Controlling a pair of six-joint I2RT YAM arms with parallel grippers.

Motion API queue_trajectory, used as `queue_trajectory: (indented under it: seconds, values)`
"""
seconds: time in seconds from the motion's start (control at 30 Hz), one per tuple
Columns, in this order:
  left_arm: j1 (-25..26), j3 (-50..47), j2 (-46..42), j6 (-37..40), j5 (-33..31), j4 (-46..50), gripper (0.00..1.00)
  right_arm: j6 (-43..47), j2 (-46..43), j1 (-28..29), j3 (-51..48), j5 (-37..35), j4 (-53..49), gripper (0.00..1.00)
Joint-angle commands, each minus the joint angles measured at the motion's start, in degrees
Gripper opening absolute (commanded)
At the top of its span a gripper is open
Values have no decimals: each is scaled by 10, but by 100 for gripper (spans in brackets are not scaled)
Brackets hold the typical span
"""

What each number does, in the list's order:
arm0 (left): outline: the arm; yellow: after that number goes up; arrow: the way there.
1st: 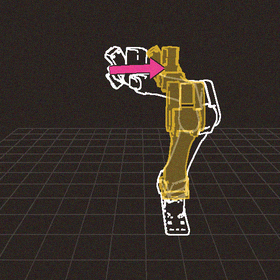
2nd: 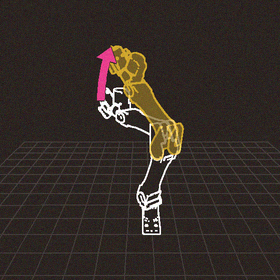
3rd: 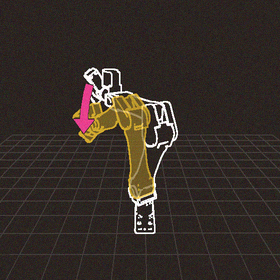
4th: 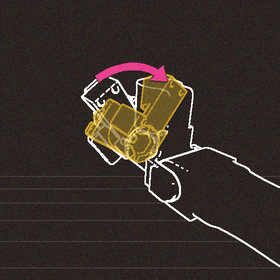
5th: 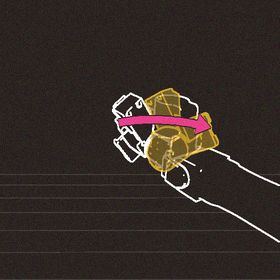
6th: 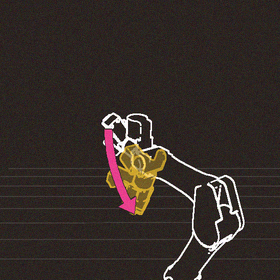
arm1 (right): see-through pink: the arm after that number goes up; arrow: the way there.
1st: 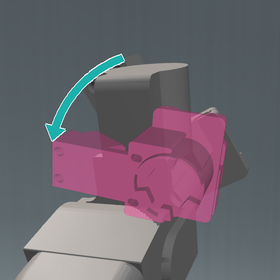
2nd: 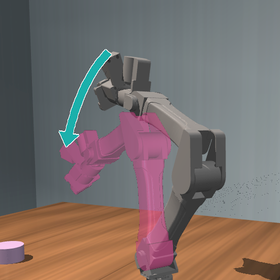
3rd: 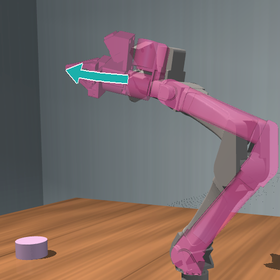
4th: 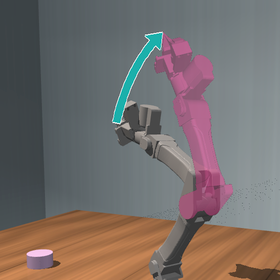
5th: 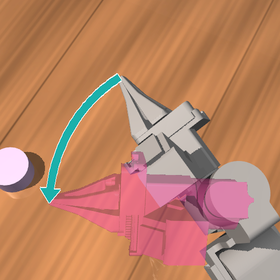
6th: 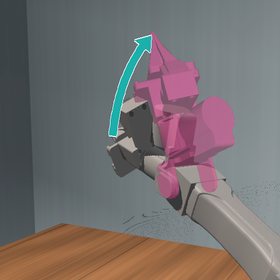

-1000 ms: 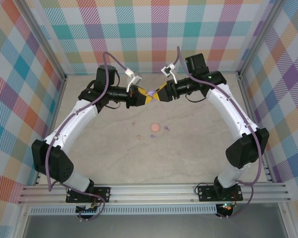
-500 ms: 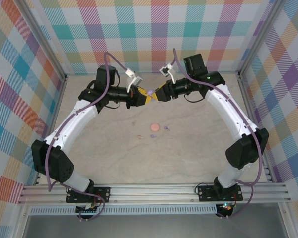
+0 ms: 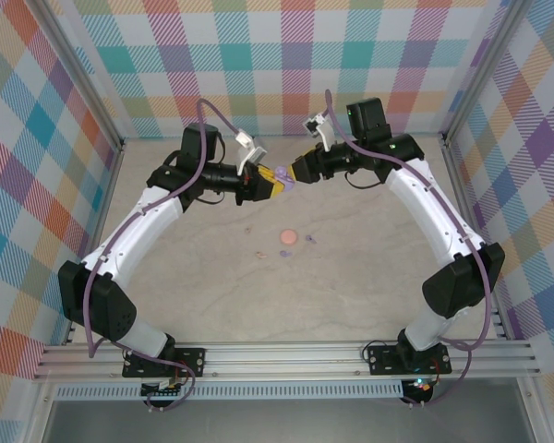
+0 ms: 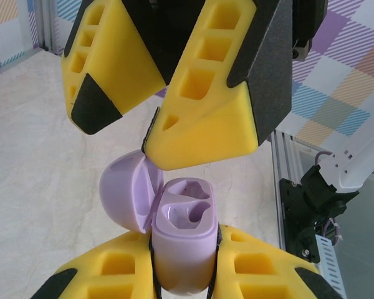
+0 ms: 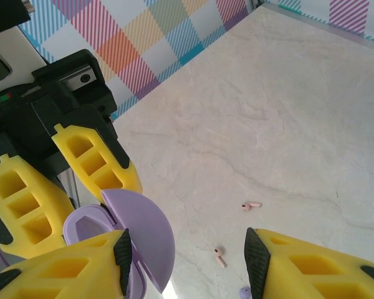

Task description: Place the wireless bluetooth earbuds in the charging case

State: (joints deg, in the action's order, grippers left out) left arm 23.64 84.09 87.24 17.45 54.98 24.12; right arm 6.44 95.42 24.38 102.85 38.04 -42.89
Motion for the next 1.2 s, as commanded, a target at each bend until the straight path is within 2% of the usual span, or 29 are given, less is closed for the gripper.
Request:
queue_trajectory:
  seconds: [0.0,0.2,0.37,0.47,0.63,0.83,1.17]
  values:
    - [8,-2,-17,12,18,13,14,-4,-20,-3,-7,-13,11,53]
    - [-2,-15,-12,-33,-19,-19,13,-65,-55,-14,-46,-83,42,56]
    - [-20,-41,-26,-98,-39,-72,13,-76,-56,-49,-98,-133,11,56]
    - [-25,-64,-49,-121,-46,-110,13,-76,-46,-52,-141,-193,-7,56]
    - [-25,-92,-91,-138,-49,-123,13,-58,-1,-51,-171,-189,-45,55]
    - [-25,-121,-130,-158,-46,-119,14,-31,44,-30,-205,-206,-44,53]
    - [-25,-155,-176,-176,-52,-116,14,26,138,25,-174,-245,-73,50]
